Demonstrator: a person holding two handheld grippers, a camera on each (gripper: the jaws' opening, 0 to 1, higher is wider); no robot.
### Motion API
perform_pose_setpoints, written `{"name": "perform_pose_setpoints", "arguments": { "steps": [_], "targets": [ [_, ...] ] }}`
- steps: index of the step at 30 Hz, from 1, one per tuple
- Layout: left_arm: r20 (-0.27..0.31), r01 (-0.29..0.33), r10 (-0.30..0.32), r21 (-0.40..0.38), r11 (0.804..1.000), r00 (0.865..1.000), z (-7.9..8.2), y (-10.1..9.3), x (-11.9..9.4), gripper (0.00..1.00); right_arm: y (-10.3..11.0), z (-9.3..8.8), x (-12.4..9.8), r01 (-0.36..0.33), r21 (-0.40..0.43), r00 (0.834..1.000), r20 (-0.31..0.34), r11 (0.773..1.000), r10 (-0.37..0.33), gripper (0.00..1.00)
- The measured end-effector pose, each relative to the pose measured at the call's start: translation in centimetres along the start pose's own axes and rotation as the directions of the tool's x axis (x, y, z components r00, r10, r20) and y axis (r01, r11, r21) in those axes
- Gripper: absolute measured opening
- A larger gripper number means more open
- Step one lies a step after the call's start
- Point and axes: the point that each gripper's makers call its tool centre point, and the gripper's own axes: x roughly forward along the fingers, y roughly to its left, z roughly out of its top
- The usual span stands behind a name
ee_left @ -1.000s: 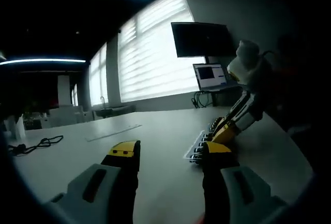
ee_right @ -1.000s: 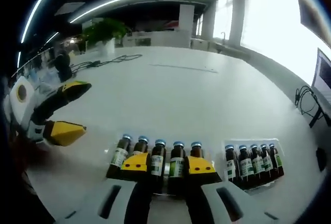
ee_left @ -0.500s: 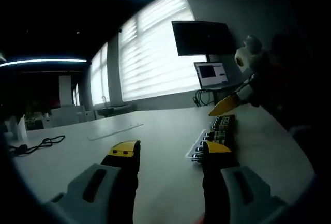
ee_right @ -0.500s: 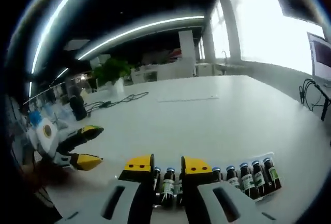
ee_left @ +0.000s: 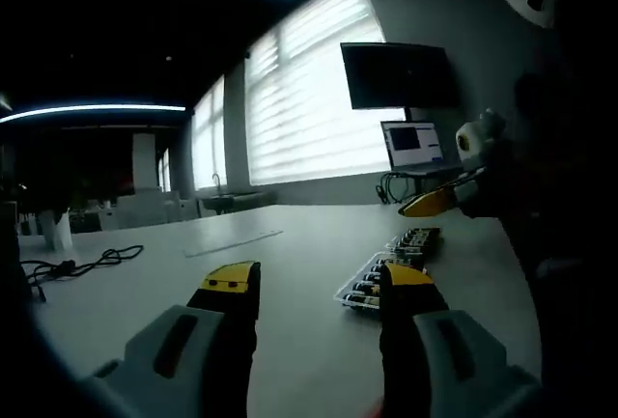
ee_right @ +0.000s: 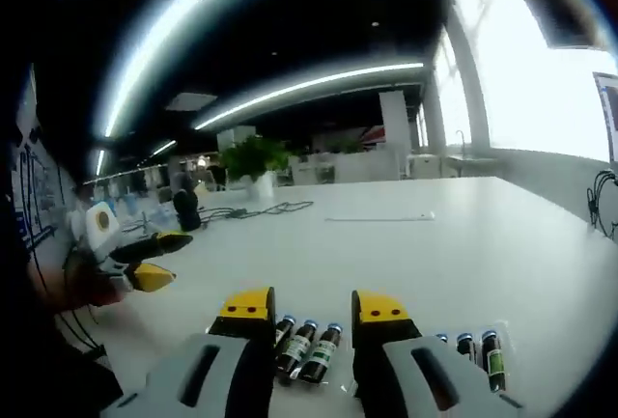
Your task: Grip medicine bottles put into box
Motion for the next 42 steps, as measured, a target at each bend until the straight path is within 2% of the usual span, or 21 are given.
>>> {"name": "perform_pose_setpoints", "arguments": {
  "steps": [2, 6, 9, 12, 13, 16, 21, 23, 25, 27, 30, 34, 42],
  "targets": [
    [-0.005, -0.01, 0.01, 0.001, 1.0, 1.0, 0.3, -0.1, -0.5, 0.42, -0.4, -0.1, -0.8, -0.028, 0.016, 1.0, 0.009, 0.999, 0.028, 0.33],
    [-0.002, -0.024, 0.024, 0.0, 1.0, 1.0, 1.2, -0.1, -1.7, 0.42, -2.2, -0.2, -3.0, -0.035, 0.012, 0.999, 0.032, 0.999, 0.035, 0.35],
    [-0.006, 0.014, -0.014, -0.005, 1.0, 1.0, 1.7, -0.8, -2.6, 0.42, -3.5, -0.2, -4.6, -0.021, -0.022, 0.999, 0.042, 1.0, 0.022, 0.33],
    [-0.001, 0.04, -0.04, -0.069, 0.997, 0.999, 2.1, -1.1, -3.5, 0.41, -4.3, -0.2, -6.3, -0.004, -0.072, 0.999, 0.046, 0.997, 0.008, 0.33],
    [-0.001, 0.042, -0.043, -0.094, 0.995, 0.999, 2.3, -1.0, -3.8, 0.41, -4.4, -0.2, -6.6, -0.004, -0.074, 0.999, 0.045, 0.997, 0.007, 0.36],
    [0.033, 0.026, -0.023, -0.104, 0.994, 0.999, 3.0, -0.2, -4.8, 0.41, -4.6, -0.4, -8.0, -0.018, -0.089, 0.999, 0.029, 0.996, 0.02, 0.48],
    [0.059, 0.001, 0.004, -0.075, 0.997, 0.998, 3.3, 0.6, -6.0, 0.43, -5.1, -0.1, -9.6, -0.02, -0.117, 0.999, 0.025, 0.993, 0.023, 0.52],
    [0.065, -0.004, 0.008, -0.062, 0.998, 0.998, 3.3, 0.7, -6.2, 0.43, -5.1, 0.3, -9.9, -0.03, -0.114, 0.999, 0.028, 0.993, 0.033, 0.55],
    [0.065, -0.004, 0.007, -0.049, 0.999, 0.998, 3.2, 0.6, -6.4, 0.43, -5.1, 0.8, -10.2, -0.028, -0.142, 0.999, 0.026, 0.989, 0.032, 0.61],
    [0.065, 0.004, -0.002, -0.026, 1.0, 0.998, 3.2, 0.4, -6.6, 0.43, -5.1, 1.3, -10.5, -0.025, -0.162, 0.999, 0.028, 0.987, 0.03, 0.61],
    [0.104, 0.051, -0.043, -0.078, 0.996, 0.994, 3.9, -0.1, -7.0, 0.41, -5.2, 1.9, -10.9, -0.026, -0.159, 0.999, 0.043, 0.987, 0.033, 0.6],
    [0.111, 0.055, -0.046, -0.082, 0.995, 0.993, 3.8, -0.3, -7.5, 0.4, -5.1, 2.1, -11.3, -0.021, -0.13, 0.998, 0.056, 0.991, 0.028, 0.61],
    [0.129, 0.055, -0.043, -0.093, 0.994, 0.991, 4.1, -0.6, -7.8, 0.42, -4.2, 1.9, -11.6, -0.018, -0.156, 0.997, 0.067, 0.988, 0.029, 0.67]
  ]
}}
